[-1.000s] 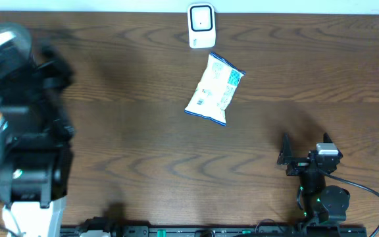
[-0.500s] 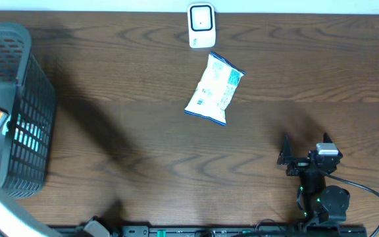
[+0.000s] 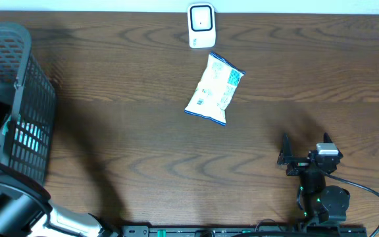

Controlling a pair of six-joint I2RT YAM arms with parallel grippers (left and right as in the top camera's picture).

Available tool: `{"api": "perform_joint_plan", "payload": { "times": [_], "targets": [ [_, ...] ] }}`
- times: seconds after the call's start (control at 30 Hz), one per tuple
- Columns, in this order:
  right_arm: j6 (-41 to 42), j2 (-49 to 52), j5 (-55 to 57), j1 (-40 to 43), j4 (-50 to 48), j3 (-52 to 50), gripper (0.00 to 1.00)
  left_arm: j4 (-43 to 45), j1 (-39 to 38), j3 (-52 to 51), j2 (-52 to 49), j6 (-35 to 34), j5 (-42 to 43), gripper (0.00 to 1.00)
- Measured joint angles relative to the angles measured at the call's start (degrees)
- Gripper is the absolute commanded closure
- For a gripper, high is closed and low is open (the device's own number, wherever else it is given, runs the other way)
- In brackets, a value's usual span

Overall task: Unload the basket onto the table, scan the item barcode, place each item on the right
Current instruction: 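Reach the left gripper into the basket and grasp the mint-green wipes pack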

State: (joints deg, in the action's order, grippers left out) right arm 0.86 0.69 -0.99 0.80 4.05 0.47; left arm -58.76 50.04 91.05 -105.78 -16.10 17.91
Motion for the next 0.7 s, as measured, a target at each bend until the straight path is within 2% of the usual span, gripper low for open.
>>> {"api": "perform_joint_plan", "payload": {
  "times": [0.27,0.37,0.5,0.57,0.7],
  "targets": [
    [0.0,0.0,-0.02,0.0,0.02,-0.02,0.01,2.71,-1.46,-1.66,-4.81,0.07,-1.22,0.01],
    [0.0,0.0,-0.02,0.0,0.02,-0.02,0.01,4.63,-3.1,-1.73,-5.77,0.0,-2.05,0.08],
    [0.0,0.0,-0.02,0.0,0.02,-0.02,0.01,5.75,-5.53,-1.73,-6.12,0.26,-6.75,0.11],
    [0.0,0.0,-0.02,0.0,0.02,0.0,0.01,5.84,-7.06,-1.73,-6.4,0.22,-12.04,0.11],
    [0.0,0.0,-0.02,0.0,0.02,-0.02,0.01,6.25,-7.34,-1.84,-7.39,0.02,-15.28,0.14]
  ]
}}
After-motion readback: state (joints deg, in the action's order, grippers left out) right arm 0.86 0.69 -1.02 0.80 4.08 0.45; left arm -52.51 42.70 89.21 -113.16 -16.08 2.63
